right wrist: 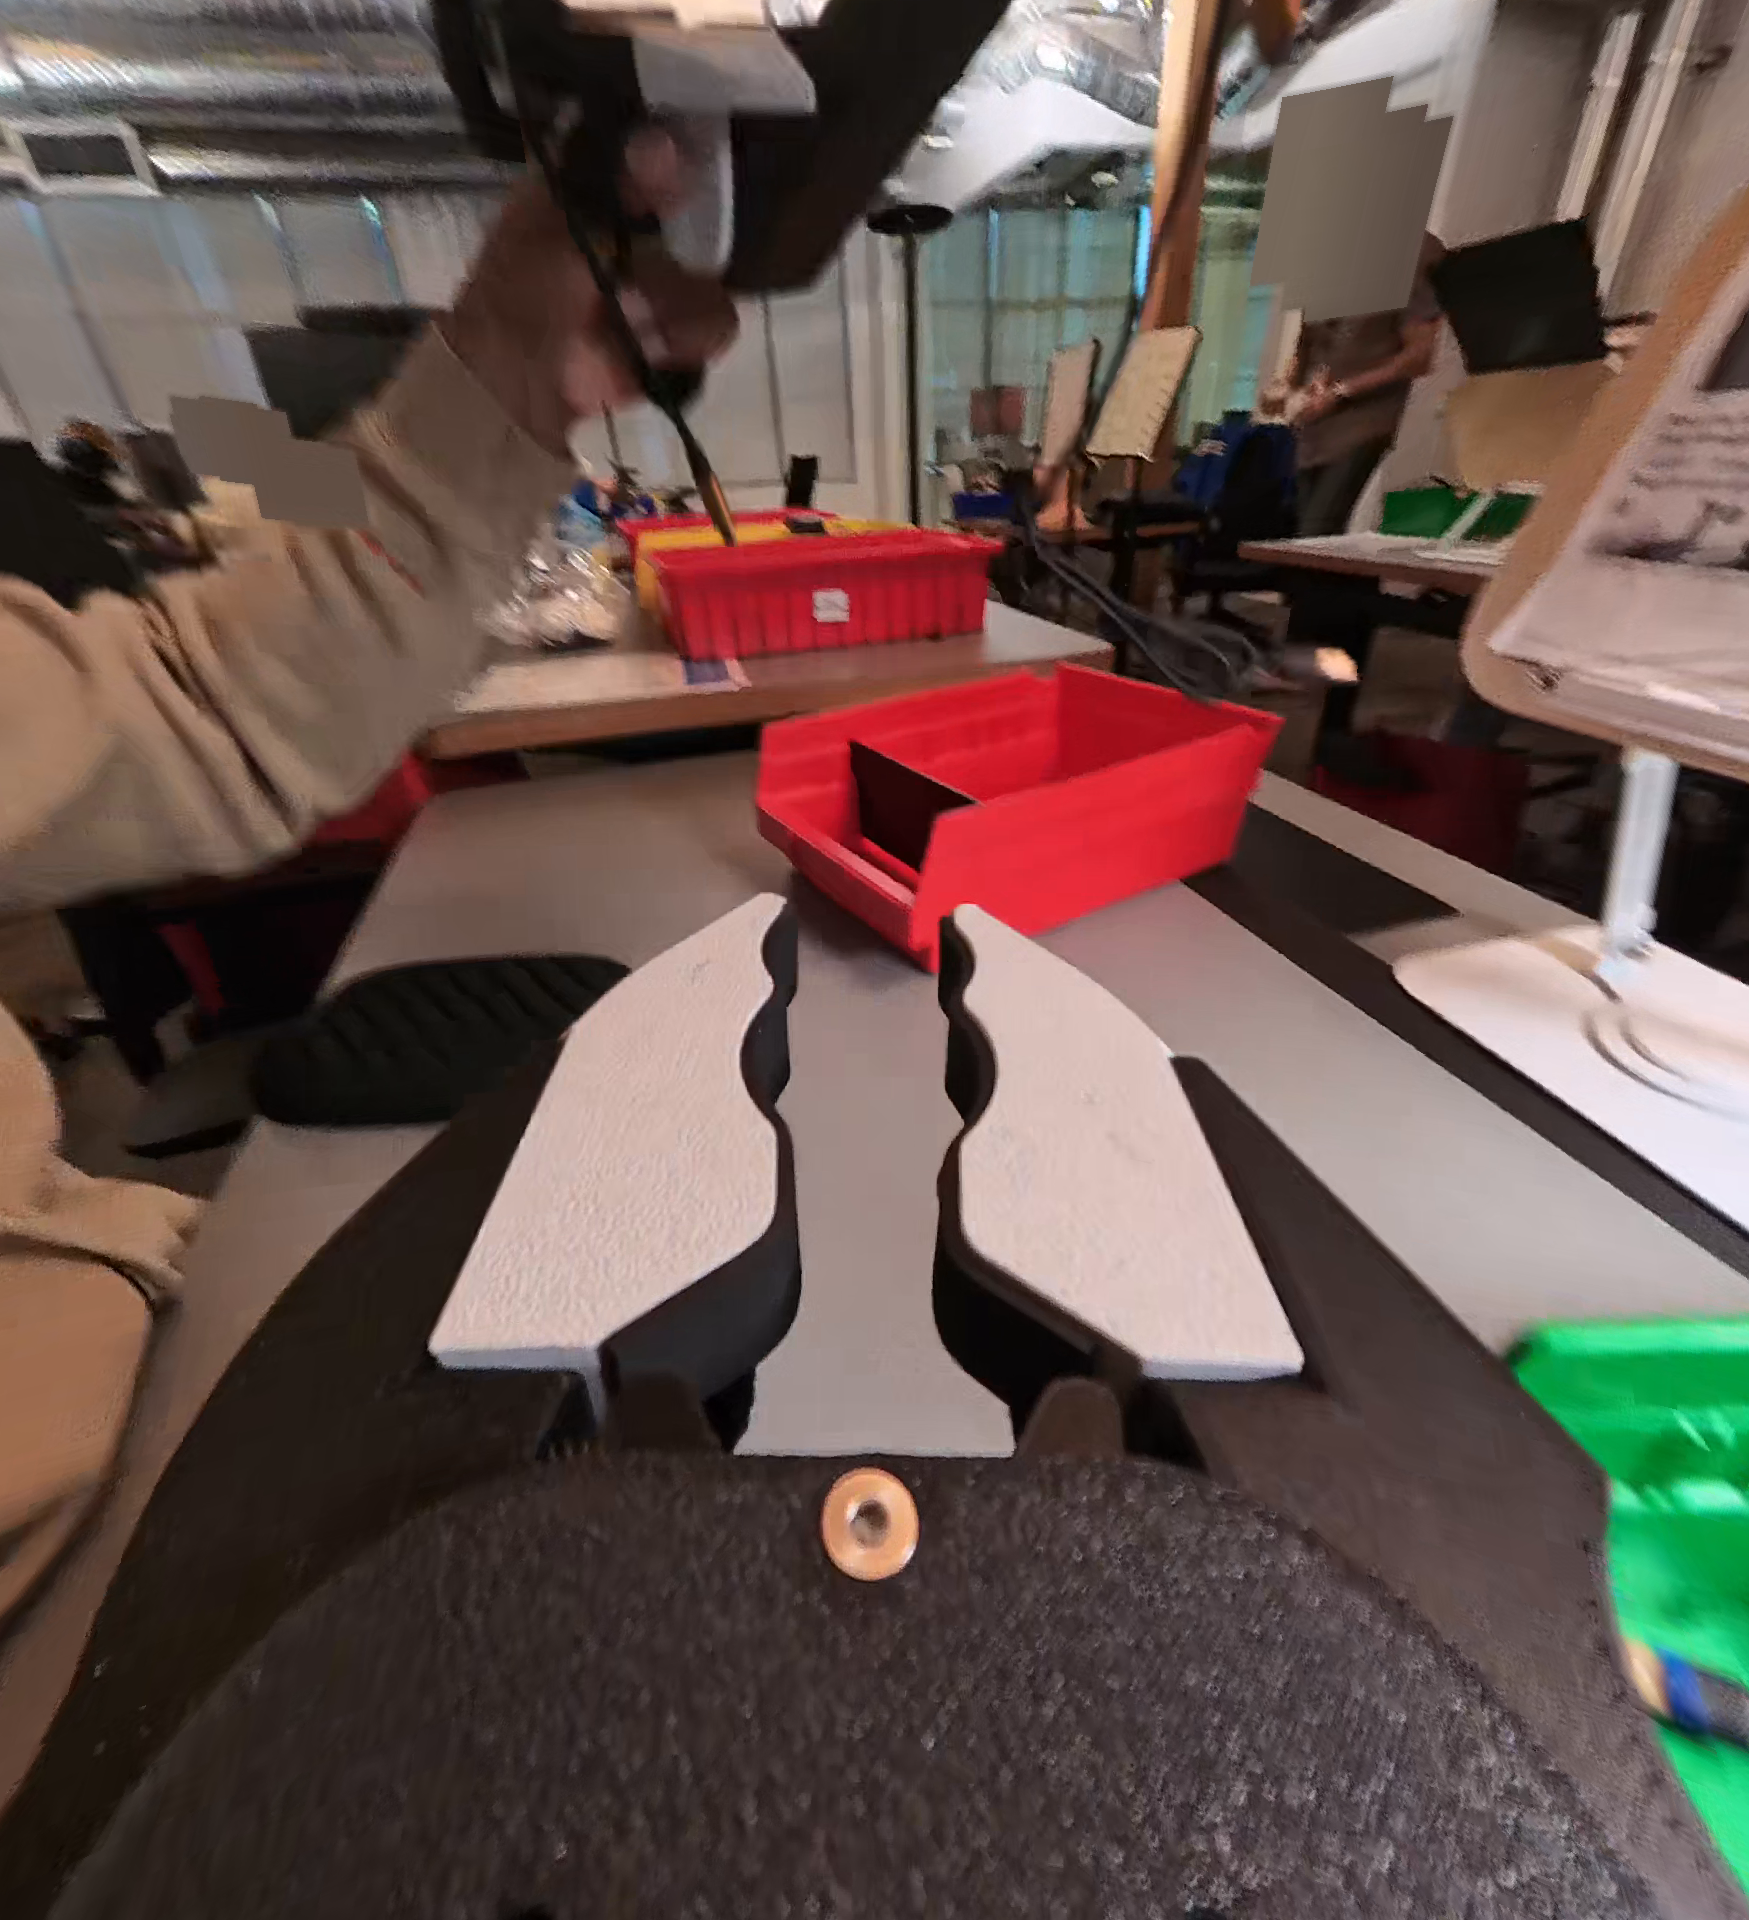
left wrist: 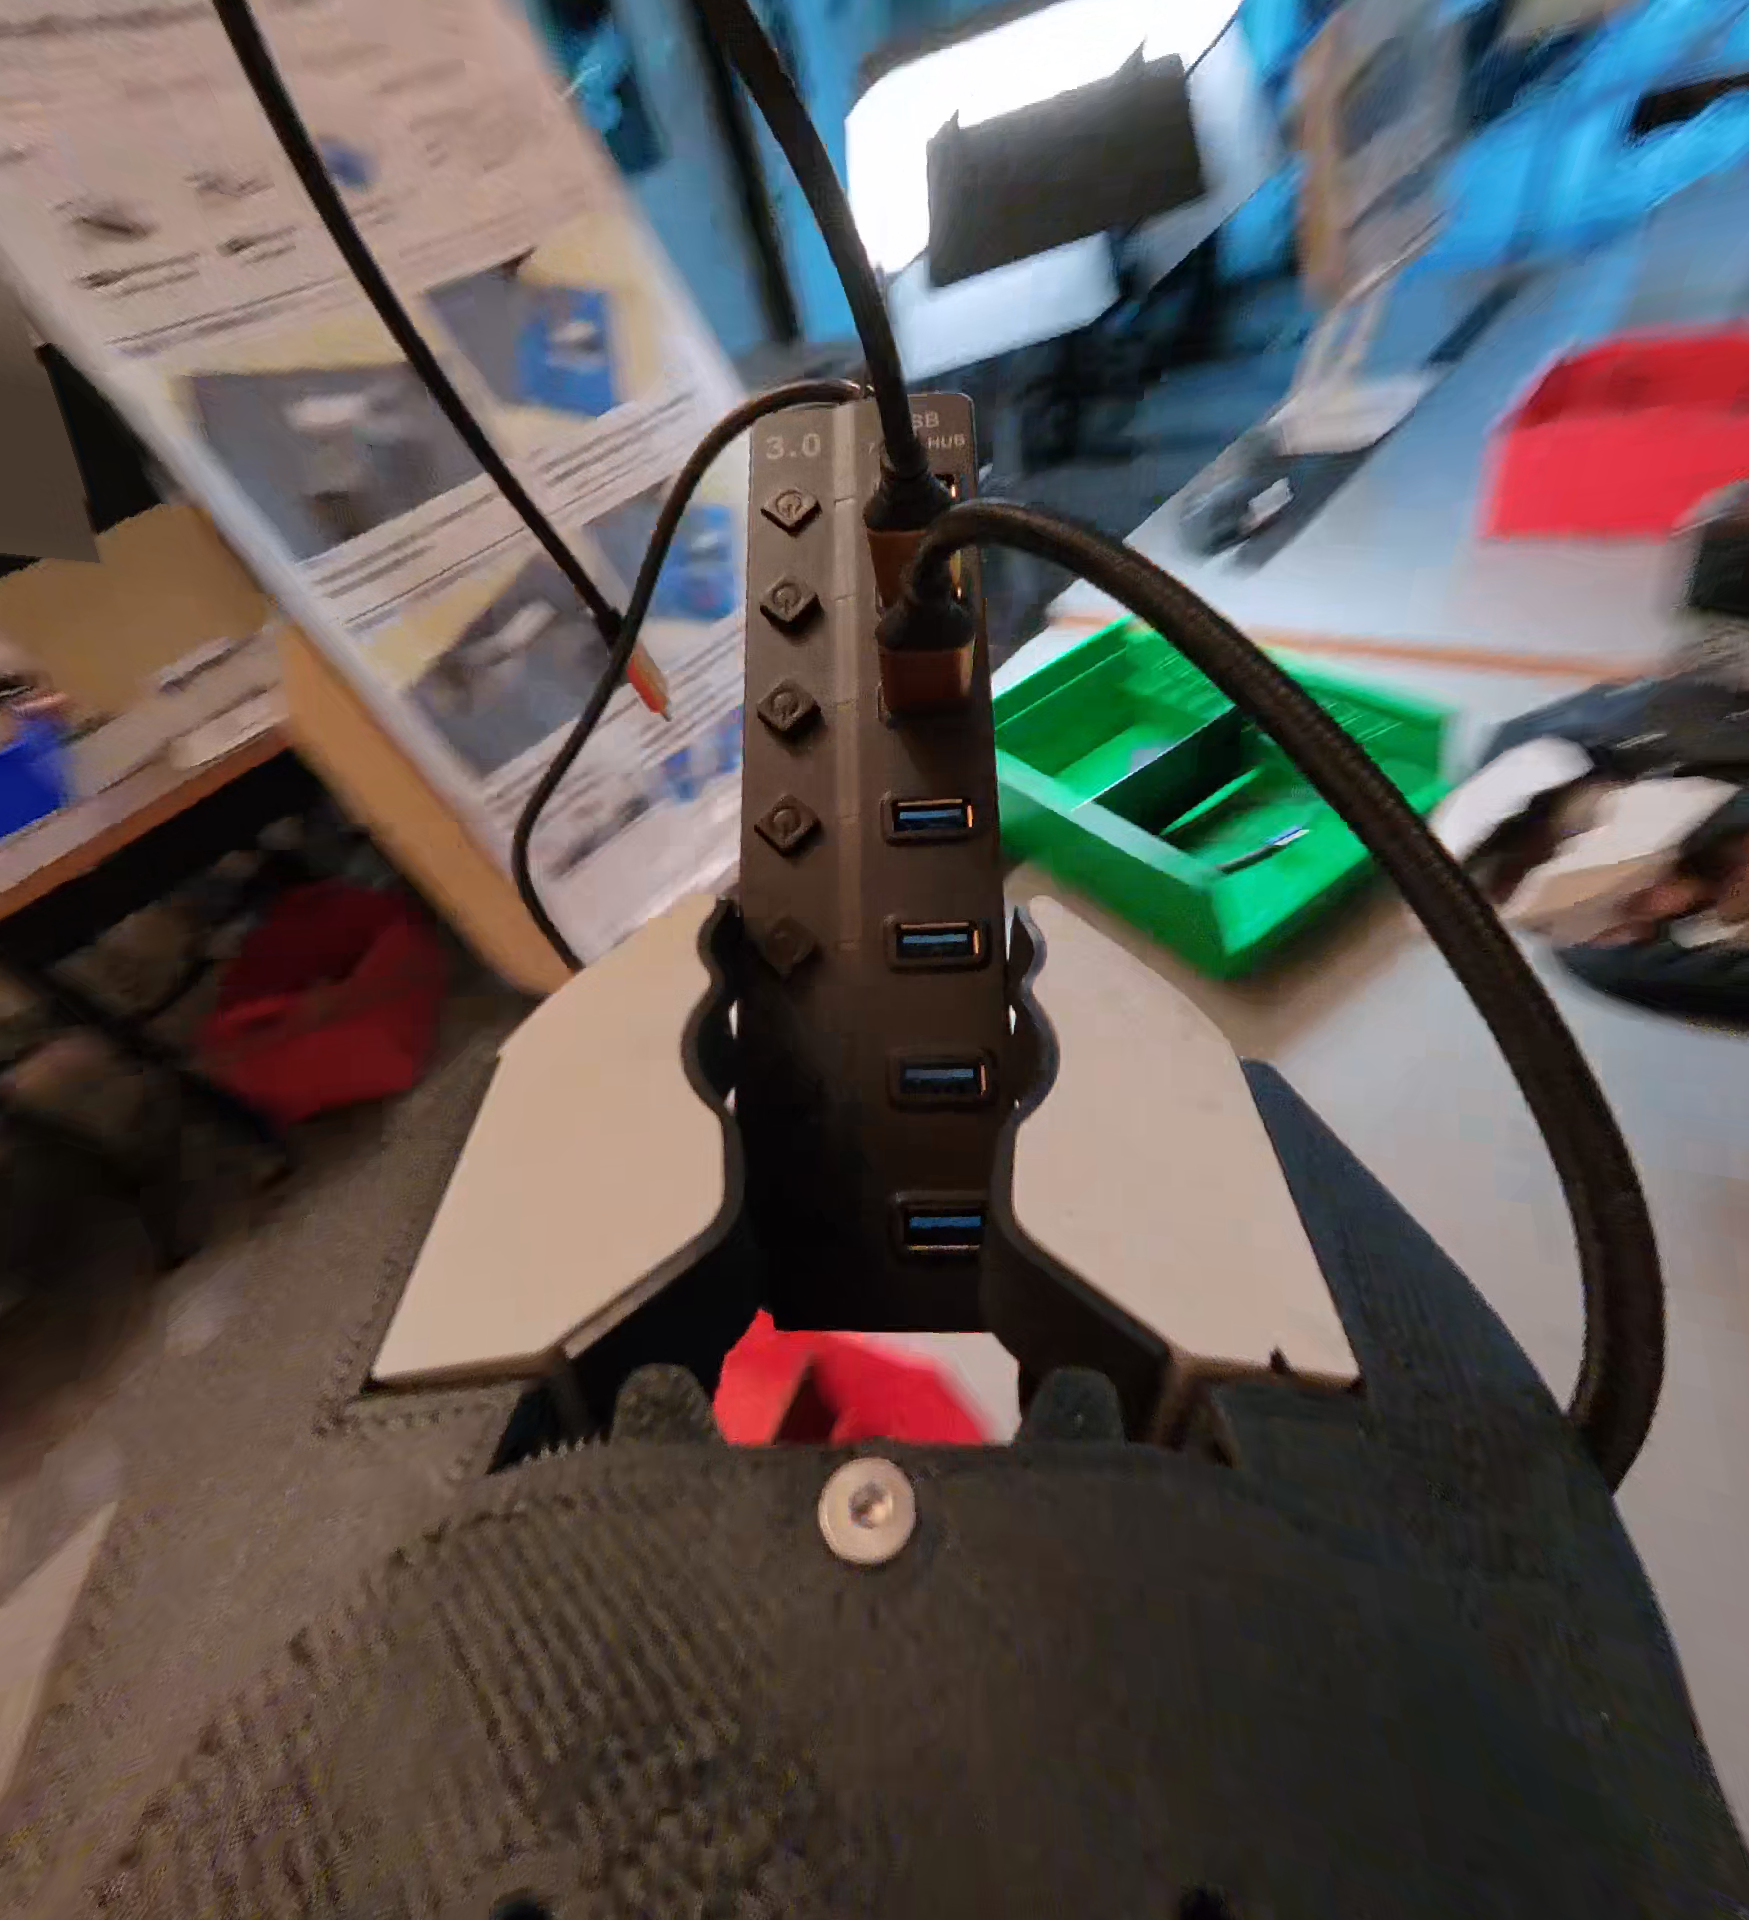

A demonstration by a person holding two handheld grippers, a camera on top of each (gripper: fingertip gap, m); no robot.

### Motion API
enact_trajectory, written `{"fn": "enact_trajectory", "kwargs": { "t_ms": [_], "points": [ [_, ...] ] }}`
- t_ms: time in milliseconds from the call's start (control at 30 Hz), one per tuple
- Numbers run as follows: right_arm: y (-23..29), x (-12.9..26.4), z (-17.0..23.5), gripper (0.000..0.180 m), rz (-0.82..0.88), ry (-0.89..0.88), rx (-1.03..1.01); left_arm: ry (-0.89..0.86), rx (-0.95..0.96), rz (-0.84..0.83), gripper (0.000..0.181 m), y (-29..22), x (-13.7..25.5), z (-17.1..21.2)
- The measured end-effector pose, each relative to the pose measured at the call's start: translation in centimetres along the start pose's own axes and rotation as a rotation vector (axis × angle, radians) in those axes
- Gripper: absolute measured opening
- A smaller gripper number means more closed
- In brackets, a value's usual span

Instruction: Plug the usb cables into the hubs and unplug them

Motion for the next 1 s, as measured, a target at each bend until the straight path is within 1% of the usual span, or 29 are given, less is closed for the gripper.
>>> {"fn": "enact_trajectory", "kwargs": {
  "t_ms": [67, 167, 300, 367, 433, 567, 667, 733, 767, 833, 900, 933, 1000],
  "points": [
    [1.2, -1.4, -1.8, 0.028, -0.050, -0.047, -0.016, -0.091, 0.080, 0.174, 0.050, -3.7, -1.0, -0.3],
    [2.7, -3.4, -4.0, 0.036, -0.102, -0.083, -0.001, -0.178, 0.195, 0.417, 0.050, -8.7, -2.4, 0.2],
    [3.6, -4.3, -6.9, 0.048, -0.124, -0.172, -0.041, -0.217, 0.335, 0.678, 0.050, -13.9, -4.5, 2.4],
    [3.6, -4.5, -7.6, 0.056, -0.114, -0.189, -0.063, -0.215, 0.374, 0.764, 0.050, -16.0, -5.6, 3.8],
    [3.7, -4.7, -7.6, 0.062, -0.111, -0.188, -0.069, -0.197, 0.395, 0.807, 0.050, -17.8, -6.6, 5.4],
    [3.5, -5.1, -6.6, 0.061, -0.113, -0.181, -0.077, -0.179, 0.445, 0.865, 0.050, -19.4, -7.8, 7.7],
    [2.7, -5.5, -5.5, 0.060, -0.099, -0.149, -0.113, -0.139, 0.485, 0.860, 0.050, -18.7, -8.3, 8.9],
    [2.1, -5.6, -5.0, 0.059, -0.064, -0.118, -0.080, -0.124, 0.482, 0.806, 0.048, -17.6, -8.7, 9.8],
    [1.8, -5.4, -5.0, 0.059, -0.057, -0.108, -0.071, -0.123, 0.486, 0.760, 0.051, -16.5, -8.8, 10.3],
    [1.3, -4.8, -5.5, 0.058, -0.059, -0.106, -0.089, -0.110, 0.464, 0.587, 0.049, -13.1, -9.5, 11.8],
    [0.3, -4.1, -5.6, 0.058, -0.011, -0.071, -0.049, -0.121, 0.435, 0.372, 0.046, -8.8, -9.7, 13.1],
    [-0.3, -3.7, -5.6, 0.058, 0.026, -0.052, -0.014, -0.134, 0.431, 0.281, 0.044, -7.0, -9.5, 13.3],
    [-1.2, -3.1, -5.6, 0.058, 0.071, -0.021, 0.020, -0.159, 0.385, 0.157, 0.044, -5.3, -8.6, 12.7]
  ]
}}
Point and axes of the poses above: each gripper's, where its closed fingertips meet, x back along the fingers, z out of its underside, y = z × x across the jaws, the point moved 1 cm from there along x, back along the fingers, and after that the axes turned 3 degrees about x, right-handed, at the moved point
